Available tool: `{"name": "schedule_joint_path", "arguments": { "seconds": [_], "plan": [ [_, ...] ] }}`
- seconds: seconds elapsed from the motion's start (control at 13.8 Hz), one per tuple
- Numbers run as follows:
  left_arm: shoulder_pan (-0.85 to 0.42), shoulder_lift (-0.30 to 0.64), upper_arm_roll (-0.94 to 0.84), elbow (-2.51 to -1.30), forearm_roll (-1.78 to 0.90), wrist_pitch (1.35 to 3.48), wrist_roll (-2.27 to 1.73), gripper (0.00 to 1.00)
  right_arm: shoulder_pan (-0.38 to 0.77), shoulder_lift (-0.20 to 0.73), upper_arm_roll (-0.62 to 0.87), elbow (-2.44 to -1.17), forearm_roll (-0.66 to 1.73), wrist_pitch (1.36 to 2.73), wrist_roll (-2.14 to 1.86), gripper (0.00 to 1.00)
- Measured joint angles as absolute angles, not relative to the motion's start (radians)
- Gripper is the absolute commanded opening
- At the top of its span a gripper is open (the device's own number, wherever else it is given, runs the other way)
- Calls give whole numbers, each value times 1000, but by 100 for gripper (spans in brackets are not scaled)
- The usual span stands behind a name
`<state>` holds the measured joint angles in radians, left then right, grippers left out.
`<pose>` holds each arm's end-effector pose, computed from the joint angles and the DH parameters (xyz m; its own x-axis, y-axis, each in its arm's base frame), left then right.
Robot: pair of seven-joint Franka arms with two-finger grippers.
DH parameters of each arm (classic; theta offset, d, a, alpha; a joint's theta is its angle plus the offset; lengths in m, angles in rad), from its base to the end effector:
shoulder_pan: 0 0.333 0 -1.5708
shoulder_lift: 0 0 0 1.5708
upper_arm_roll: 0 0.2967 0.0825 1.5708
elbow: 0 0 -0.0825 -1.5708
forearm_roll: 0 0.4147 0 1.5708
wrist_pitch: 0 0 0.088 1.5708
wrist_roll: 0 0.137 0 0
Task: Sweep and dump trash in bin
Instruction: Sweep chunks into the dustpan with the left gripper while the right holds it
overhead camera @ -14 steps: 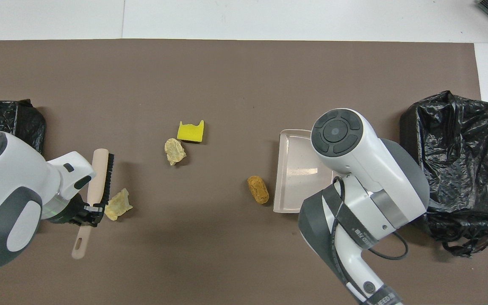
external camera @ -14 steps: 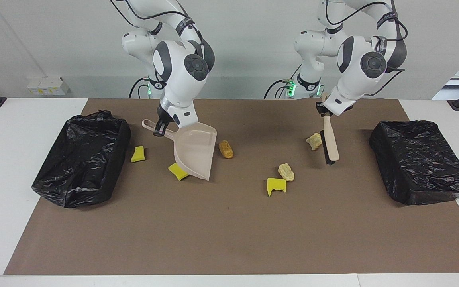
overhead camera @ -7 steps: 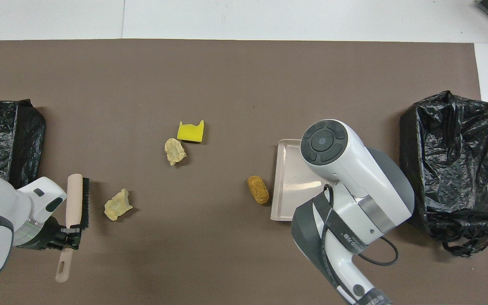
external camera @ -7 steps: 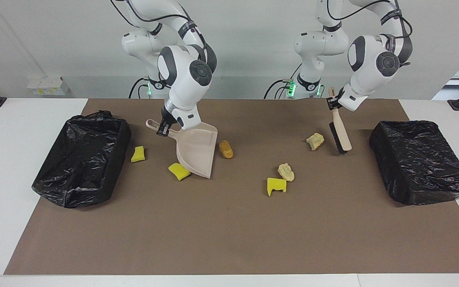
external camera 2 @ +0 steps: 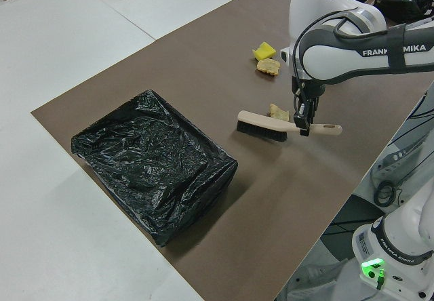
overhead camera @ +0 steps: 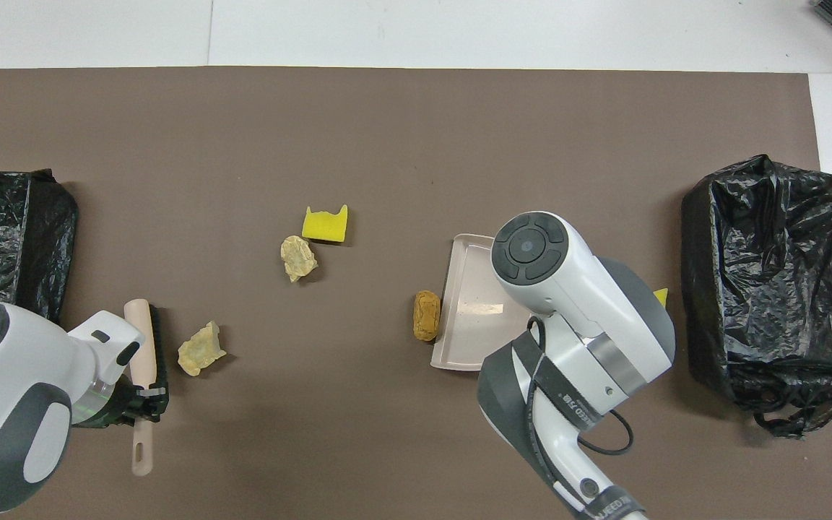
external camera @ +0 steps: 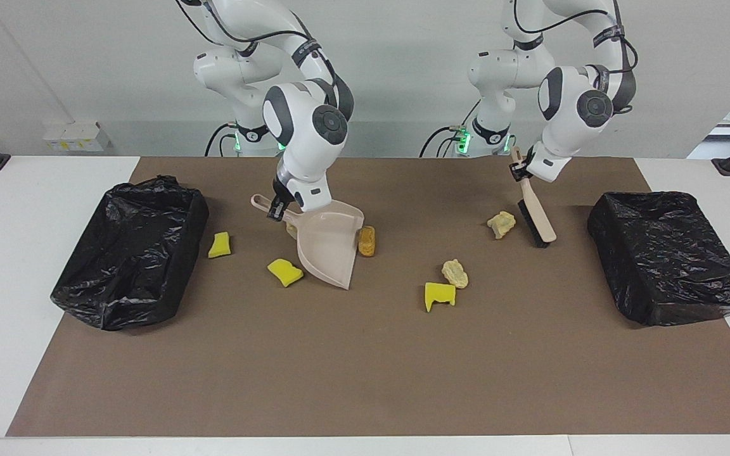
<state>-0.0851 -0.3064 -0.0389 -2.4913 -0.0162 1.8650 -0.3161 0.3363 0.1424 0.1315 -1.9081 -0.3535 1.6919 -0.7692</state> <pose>0.4128 -0.0522 0.3114 0.9314 0.2068 -0.2995 0.1861 -0.9778 -0.0964 0.5266 0.2163 0.3444 0.1890 0.8691 -0.4571 0.9719 -0.2320 -0.0392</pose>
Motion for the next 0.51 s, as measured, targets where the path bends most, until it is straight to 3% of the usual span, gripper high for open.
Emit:
{"name": "schedule_joint_path", "arguments": {
  "seconds": [0.51],
  "plan": [
    [-237,-130,-45,-2425,-17,2036,-544,0,333,168,130,-1898,-285,1756,-685,0]
  ]
}}
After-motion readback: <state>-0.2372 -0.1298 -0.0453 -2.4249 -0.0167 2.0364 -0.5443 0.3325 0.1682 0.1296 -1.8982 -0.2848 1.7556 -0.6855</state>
